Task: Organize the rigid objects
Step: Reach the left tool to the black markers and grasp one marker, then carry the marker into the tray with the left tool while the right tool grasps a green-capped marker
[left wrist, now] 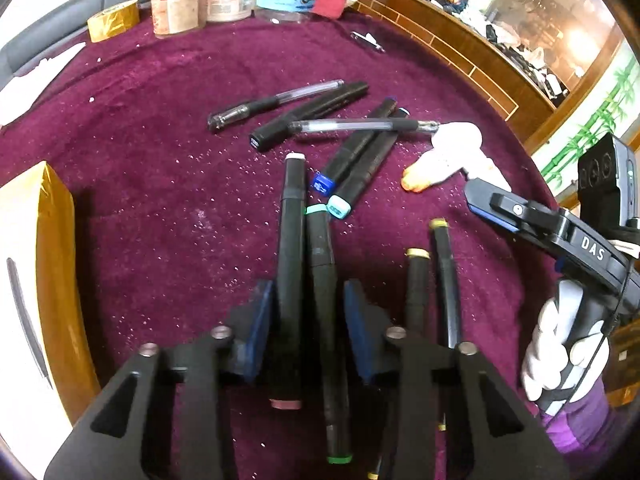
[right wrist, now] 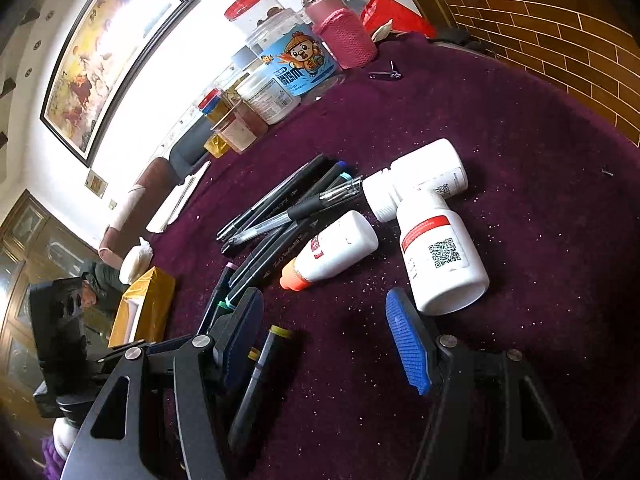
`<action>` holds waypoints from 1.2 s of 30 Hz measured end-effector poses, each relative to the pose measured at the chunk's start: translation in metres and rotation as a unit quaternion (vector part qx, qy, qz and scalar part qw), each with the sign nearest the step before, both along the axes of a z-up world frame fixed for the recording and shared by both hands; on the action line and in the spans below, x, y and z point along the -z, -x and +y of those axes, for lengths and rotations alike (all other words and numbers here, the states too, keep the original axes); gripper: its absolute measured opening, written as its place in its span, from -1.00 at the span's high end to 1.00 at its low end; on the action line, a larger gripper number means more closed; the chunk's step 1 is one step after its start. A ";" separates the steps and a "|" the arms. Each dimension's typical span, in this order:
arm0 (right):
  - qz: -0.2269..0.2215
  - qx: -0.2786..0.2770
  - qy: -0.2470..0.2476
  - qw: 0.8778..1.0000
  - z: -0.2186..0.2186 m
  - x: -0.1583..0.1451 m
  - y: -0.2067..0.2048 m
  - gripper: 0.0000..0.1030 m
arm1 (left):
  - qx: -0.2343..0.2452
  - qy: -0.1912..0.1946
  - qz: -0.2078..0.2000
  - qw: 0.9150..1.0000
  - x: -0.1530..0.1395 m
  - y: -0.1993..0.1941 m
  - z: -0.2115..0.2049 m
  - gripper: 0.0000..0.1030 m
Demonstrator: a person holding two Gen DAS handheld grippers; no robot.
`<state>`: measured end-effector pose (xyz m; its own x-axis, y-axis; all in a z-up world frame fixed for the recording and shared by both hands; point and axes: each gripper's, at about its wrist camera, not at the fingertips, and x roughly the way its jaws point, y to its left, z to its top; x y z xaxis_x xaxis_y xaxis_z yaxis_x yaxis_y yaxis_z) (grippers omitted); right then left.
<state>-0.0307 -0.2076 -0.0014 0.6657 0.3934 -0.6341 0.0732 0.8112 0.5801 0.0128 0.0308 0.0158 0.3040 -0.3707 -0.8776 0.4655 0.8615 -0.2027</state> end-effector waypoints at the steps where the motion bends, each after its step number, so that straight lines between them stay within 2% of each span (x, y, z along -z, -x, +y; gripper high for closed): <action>1: 0.000 0.000 0.000 1.000 -0.001 0.000 0.000 -0.14 | 0.001 -0.004 -0.002 1.000 -0.001 0.002 -0.001 0.47; 13: -0.001 -0.001 0.011 1.000 0.001 -0.001 0.000 -0.15 | -0.023 0.015 -0.008 1.000 -0.004 0.009 0.005 0.47; 16: -0.001 -0.001 0.010 1.000 0.001 -0.001 0.000 -0.15 | -0.030 0.066 0.005 0.997 -0.010 0.010 0.012 0.47; 18: -0.001 -0.002 0.009 1.000 0.002 -0.001 0.000 -0.16 | -0.043 0.080 0.000 0.996 -0.014 0.009 0.019 0.47; 19: -0.002 -0.002 0.010 1.000 0.002 -0.001 0.000 -0.17 | -0.045 0.076 -0.001 0.996 -0.013 0.008 0.020 0.47; 22: -0.002 -0.004 0.010 1.000 0.003 -0.002 0.000 -0.20 | -0.043 0.033 0.001 0.999 -0.002 0.006 0.017 0.48; 26: -0.003 -0.004 0.011 1.000 0.003 -0.002 0.000 -0.20 | -0.023 -0.023 -0.036 0.999 0.001 0.010 -0.002 0.47; 28: -0.002 -0.004 0.011 1.000 0.003 -0.002 0.000 -0.20 | -0.015 -0.051 -0.053 0.997 0.003 0.010 -0.012 0.47; 32: -0.002 -0.004 0.017 1.000 0.004 -0.002 0.000 -0.20 | -0.004 -0.103 -0.113 0.988 0.006 0.013 -0.035 0.48; 33: -0.002 -0.003 0.020 1.000 0.004 -0.002 0.000 -0.20 | -0.001 -0.107 -0.122 0.987 0.006 0.014 -0.038 0.54; 34: -0.002 -0.003 0.023 1.000 0.005 -0.002 0.000 -0.20 | 0.004 -0.091 -0.111 0.990 0.006 0.014 -0.038 0.76; 36: 0.000 -0.005 0.029 1.000 0.007 -0.003 -0.001 -0.20 | -0.006 -0.062 -0.101 0.993 0.000 0.015 -0.029 0.78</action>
<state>-0.0297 -0.2010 0.0012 0.6622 0.3624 -0.6559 0.0648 0.8443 0.5320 -0.0018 0.0014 0.0157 0.4828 -0.2584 -0.8367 0.4761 0.8794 0.0031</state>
